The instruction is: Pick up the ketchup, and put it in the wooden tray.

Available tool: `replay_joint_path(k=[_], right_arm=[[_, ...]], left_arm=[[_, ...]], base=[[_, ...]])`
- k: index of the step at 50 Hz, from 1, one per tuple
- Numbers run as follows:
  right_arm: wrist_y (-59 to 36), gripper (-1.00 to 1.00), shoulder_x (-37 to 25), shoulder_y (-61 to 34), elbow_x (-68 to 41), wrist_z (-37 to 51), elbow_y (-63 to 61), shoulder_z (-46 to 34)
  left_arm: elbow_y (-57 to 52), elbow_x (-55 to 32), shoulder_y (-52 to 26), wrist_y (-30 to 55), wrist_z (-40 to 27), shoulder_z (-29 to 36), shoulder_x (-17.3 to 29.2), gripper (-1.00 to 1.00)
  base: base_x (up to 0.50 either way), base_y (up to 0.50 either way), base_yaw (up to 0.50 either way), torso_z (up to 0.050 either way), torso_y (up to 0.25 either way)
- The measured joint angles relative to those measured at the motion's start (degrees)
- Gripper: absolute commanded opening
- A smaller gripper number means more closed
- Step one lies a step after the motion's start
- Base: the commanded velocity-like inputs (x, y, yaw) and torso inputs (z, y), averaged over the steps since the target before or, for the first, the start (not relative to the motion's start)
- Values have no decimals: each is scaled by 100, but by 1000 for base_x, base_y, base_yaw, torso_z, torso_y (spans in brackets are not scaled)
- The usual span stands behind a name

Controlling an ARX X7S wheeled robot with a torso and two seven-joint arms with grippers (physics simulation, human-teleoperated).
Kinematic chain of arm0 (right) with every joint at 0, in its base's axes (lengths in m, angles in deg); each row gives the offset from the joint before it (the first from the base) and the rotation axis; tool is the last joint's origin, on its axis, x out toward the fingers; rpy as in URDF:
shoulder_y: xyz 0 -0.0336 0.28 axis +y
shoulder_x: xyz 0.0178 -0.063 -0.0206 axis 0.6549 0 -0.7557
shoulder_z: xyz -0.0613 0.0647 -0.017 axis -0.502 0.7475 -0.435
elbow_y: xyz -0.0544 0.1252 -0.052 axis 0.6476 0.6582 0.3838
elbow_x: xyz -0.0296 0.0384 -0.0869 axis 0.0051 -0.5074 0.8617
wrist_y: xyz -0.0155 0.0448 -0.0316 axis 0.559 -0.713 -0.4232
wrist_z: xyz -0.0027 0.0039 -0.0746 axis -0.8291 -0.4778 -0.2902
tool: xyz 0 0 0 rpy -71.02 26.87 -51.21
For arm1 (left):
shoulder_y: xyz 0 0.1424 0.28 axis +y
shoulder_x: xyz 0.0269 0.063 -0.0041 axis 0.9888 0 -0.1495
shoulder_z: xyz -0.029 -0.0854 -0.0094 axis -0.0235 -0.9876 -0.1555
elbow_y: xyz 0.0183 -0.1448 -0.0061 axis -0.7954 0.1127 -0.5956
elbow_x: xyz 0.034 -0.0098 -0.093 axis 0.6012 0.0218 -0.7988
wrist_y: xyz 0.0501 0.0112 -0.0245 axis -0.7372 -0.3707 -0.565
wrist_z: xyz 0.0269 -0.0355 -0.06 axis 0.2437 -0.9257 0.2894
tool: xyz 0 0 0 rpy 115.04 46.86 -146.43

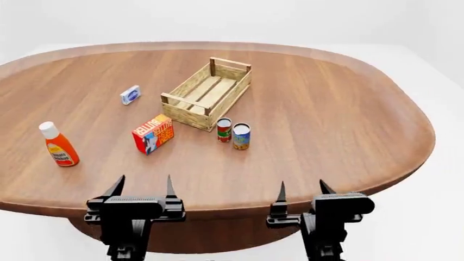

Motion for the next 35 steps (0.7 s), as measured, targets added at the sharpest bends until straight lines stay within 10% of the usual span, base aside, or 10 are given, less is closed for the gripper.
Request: replay_joint_path(k=[21, 35], right_arm=[[-410, 100, -279, -331, 3, -11, -281, -137], [-749, 100, -466, -530, 59, -11, -468, -210]], left_arm=[[-68, -19, -170, 102, -197, 4, 141, 100], [-173, -9, -403, 333, -224, 82, 272, 100]], base=[[0, 0, 493, 0, 0], [0, 0, 0, 0, 0]])
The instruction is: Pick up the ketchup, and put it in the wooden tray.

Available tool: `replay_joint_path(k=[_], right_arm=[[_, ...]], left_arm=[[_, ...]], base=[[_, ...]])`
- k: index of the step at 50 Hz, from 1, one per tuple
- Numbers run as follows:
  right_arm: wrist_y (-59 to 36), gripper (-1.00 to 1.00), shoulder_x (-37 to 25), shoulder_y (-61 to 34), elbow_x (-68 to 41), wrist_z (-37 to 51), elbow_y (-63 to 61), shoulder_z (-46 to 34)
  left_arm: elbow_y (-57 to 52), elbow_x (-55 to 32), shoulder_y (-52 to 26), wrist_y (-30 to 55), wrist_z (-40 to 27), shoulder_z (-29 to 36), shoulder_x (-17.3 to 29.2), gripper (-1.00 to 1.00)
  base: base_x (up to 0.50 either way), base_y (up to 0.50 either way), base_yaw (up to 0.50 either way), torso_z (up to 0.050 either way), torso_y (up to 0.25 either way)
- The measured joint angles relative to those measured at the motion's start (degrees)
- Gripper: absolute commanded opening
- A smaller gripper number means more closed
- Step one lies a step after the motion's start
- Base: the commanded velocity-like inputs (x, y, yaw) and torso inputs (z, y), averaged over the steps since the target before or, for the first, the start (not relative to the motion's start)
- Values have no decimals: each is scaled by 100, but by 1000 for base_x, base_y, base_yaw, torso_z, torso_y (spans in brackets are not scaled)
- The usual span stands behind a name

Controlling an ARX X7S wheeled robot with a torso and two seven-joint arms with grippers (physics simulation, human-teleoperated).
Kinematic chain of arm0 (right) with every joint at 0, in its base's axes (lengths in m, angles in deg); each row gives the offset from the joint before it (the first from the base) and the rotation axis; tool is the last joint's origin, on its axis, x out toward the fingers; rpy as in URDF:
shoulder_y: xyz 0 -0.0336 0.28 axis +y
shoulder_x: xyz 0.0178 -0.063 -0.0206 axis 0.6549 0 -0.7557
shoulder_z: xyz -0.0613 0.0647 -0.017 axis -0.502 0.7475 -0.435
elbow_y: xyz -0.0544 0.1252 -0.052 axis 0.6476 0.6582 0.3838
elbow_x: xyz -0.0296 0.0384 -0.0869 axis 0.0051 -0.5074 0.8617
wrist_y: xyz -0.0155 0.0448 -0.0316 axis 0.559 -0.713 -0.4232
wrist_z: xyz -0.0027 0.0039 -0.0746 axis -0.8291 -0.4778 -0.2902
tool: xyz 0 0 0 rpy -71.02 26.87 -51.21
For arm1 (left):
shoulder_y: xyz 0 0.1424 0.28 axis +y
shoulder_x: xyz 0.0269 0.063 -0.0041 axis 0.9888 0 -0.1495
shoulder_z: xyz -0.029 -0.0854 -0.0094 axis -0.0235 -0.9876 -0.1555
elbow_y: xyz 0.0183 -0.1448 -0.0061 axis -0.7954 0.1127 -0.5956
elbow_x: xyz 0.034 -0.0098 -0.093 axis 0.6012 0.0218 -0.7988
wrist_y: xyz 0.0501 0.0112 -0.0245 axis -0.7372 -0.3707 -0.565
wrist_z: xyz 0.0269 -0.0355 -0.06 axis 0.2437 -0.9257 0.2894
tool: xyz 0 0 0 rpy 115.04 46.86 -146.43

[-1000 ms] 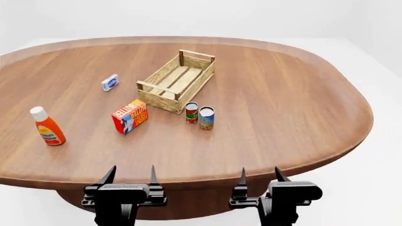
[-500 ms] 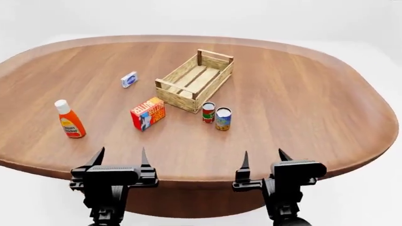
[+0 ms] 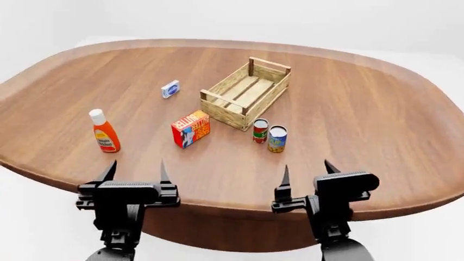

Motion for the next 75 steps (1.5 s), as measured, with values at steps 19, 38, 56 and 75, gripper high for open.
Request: replay_joint_path(k=[19, 38, 56, 75], right_arm=[[-897, 100, -175, -571, 21, -92, -373, -164], [-1037, 100, -209, -710, -21, -71, -396, -210], [-1045, 100, -238, -726, -65, -39, -404, -236], [-1022, 100, -274, -724, -106, -6, -383, -261]], left_arm=[[-319, -190, -753, 902, 212, 123, 221, 100], [-252, -267, -980, 1028, 220, 234, 217, 100], [-204, -268, -1034, 1026, 170, 308, 251, 100], [-86, -265, -1074, 974, 127, 378, 288, 100]], base=[[276, 41, 0, 0, 0], [353, 52, 0, 0, 0], [353, 52, 0, 0, 0], [351, 52, 0, 0, 1]])
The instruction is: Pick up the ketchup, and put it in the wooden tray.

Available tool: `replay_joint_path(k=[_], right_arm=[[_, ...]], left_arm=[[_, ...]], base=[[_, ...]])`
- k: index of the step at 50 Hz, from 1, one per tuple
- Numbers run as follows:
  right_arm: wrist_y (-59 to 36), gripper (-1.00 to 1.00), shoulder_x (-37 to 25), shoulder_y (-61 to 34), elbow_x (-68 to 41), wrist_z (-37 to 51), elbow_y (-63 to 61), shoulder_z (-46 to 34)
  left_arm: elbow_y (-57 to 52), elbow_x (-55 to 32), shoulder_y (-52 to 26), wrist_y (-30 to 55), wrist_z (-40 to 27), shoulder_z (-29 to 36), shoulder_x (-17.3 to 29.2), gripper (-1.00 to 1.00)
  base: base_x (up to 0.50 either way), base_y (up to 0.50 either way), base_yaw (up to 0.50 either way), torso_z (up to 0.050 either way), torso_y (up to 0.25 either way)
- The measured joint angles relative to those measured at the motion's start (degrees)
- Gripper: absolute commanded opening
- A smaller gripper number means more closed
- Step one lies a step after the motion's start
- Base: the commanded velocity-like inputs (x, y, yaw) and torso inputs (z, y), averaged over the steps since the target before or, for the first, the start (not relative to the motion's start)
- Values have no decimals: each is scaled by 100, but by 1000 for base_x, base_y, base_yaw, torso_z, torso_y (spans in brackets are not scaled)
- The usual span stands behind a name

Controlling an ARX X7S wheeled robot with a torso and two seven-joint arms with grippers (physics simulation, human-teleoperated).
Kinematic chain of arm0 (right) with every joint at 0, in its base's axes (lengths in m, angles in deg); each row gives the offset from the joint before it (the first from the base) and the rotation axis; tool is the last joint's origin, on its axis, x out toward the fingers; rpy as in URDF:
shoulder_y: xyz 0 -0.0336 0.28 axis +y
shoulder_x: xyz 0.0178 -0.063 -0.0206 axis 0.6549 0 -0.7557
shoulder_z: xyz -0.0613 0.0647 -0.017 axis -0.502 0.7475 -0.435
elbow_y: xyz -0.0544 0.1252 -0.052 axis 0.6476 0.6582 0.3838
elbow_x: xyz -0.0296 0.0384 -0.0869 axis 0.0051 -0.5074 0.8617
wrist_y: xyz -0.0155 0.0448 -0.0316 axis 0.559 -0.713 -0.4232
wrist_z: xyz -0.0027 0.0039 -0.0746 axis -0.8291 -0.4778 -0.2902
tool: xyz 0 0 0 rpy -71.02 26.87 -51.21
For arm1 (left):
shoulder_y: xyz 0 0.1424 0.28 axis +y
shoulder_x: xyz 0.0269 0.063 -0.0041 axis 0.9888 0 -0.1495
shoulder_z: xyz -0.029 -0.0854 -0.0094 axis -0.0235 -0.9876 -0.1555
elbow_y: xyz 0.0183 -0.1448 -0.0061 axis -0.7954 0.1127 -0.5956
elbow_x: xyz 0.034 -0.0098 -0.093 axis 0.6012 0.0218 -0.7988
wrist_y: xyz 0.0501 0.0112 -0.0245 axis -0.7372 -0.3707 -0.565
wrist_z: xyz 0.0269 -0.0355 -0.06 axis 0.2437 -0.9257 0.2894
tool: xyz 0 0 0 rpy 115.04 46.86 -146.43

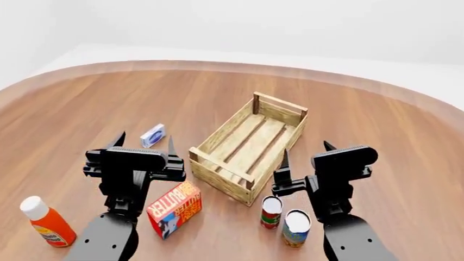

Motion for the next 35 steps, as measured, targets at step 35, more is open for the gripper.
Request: replay_joint_path(k=[35], right_arm=[[113, 100, -60, 3, -36, 83, 46, -53]], left_arm=[[42, -21, 8, -79, -100, 85, 69, 100]], base=[[221, 33, 0, 0, 1]])
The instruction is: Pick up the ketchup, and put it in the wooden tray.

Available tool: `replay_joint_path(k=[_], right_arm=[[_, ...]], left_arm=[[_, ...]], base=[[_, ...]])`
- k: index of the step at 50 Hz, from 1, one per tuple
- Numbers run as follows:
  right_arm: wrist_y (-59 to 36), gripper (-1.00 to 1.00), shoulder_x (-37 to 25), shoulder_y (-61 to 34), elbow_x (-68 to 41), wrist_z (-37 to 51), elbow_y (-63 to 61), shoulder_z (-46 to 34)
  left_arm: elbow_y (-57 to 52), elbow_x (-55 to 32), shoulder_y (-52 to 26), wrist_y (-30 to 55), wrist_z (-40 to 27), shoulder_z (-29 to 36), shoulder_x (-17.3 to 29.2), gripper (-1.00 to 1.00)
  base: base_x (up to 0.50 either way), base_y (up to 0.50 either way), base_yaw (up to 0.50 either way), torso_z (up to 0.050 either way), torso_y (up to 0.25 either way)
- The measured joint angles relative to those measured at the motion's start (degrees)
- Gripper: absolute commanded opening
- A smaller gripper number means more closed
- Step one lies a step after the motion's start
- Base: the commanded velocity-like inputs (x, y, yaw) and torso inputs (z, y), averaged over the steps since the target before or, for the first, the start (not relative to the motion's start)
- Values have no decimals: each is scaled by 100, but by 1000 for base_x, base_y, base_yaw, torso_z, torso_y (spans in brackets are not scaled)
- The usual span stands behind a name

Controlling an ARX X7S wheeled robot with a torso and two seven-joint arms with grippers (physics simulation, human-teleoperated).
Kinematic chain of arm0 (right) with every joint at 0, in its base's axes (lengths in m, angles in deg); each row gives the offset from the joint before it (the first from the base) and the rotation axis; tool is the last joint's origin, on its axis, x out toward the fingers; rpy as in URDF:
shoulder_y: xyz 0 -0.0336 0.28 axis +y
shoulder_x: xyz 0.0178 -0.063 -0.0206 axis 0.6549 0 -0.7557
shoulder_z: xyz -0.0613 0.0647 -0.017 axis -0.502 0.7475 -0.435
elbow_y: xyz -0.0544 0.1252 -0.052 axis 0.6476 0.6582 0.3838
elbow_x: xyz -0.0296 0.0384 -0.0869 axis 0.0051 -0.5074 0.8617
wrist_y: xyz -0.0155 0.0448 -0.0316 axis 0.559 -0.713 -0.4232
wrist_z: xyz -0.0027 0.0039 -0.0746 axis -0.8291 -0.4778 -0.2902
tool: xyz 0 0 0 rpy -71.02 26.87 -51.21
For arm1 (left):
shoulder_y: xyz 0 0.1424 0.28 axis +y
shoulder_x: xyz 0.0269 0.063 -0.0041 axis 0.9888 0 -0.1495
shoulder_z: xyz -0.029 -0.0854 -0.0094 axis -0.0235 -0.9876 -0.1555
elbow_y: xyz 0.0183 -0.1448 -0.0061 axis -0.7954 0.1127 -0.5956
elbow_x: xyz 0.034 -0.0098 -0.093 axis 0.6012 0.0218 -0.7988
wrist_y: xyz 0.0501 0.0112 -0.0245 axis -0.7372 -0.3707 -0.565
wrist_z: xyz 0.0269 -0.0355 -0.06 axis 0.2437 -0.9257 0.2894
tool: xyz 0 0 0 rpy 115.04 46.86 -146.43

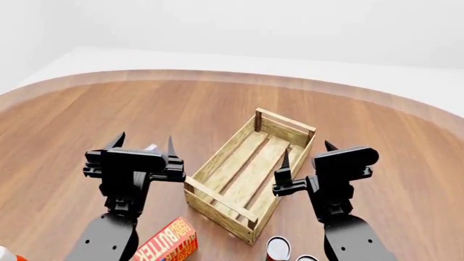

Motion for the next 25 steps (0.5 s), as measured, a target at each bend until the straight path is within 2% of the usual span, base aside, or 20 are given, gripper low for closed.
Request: replay_joint_path(k=[14, 25], right_arm=[[19, 100, -83, 90, 11, 66, -126, 8], [97, 100, -138, 118, 17, 74, -156, -16]], left_arm=[[-828, -110, 493, 164, -200, -317, 246, 100], [-1891, -296, 1671, 172, -537, -1147, 484, 100]], base=[[0, 0, 0, 0, 0], [0, 0, 0, 0, 0]])
